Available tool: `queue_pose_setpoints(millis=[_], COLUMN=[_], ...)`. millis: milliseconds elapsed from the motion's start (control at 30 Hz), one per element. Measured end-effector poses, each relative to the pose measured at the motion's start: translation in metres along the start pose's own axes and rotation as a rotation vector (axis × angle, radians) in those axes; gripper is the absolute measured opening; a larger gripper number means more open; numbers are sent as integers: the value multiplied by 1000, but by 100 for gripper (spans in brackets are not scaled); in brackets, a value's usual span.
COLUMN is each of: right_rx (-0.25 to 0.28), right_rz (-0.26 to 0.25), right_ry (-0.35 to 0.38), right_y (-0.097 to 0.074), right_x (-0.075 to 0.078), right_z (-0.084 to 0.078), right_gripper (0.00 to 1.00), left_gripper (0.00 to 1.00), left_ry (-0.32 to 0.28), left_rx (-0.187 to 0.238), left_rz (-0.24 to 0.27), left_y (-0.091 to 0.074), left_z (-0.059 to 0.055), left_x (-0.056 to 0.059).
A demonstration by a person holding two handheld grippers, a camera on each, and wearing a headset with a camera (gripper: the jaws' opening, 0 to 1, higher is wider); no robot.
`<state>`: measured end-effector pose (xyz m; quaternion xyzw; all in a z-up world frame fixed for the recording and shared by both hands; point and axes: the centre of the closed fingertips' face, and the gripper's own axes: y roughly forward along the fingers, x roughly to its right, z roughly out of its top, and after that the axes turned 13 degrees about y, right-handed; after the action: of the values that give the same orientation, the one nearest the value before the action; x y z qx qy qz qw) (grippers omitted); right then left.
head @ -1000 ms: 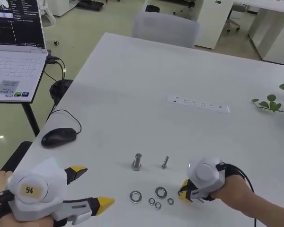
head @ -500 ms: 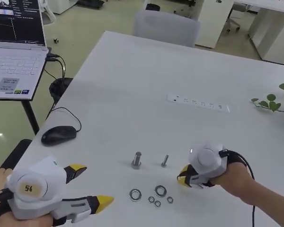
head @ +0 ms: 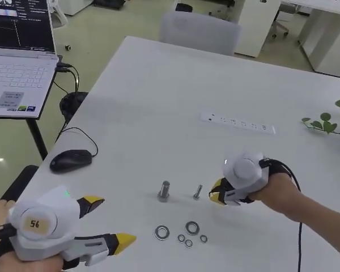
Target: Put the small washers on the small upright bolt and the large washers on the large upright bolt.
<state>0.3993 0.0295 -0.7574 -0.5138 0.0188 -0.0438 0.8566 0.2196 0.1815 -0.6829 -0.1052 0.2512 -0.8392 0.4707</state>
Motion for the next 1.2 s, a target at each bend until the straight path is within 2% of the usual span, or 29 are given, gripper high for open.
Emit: queue_pose_setpoints(millis=[167,467,1200], right_rx=[3,-15,-84], right_rz=[16,34,55], right_ry=[-17,-62,-114], right_y=[2,9,22], right_x=[8,9,8], right_z=[11,22,20], right_gripper=[14,14,14], left_gripper=[63,63,63], left_ry=[0,1,0], left_rx=[-2,-5,-3], left_rz=[-2,-1,10], left_y=[0,0,-2], left_z=[-1,-1,0], left_x=[1,3,0])
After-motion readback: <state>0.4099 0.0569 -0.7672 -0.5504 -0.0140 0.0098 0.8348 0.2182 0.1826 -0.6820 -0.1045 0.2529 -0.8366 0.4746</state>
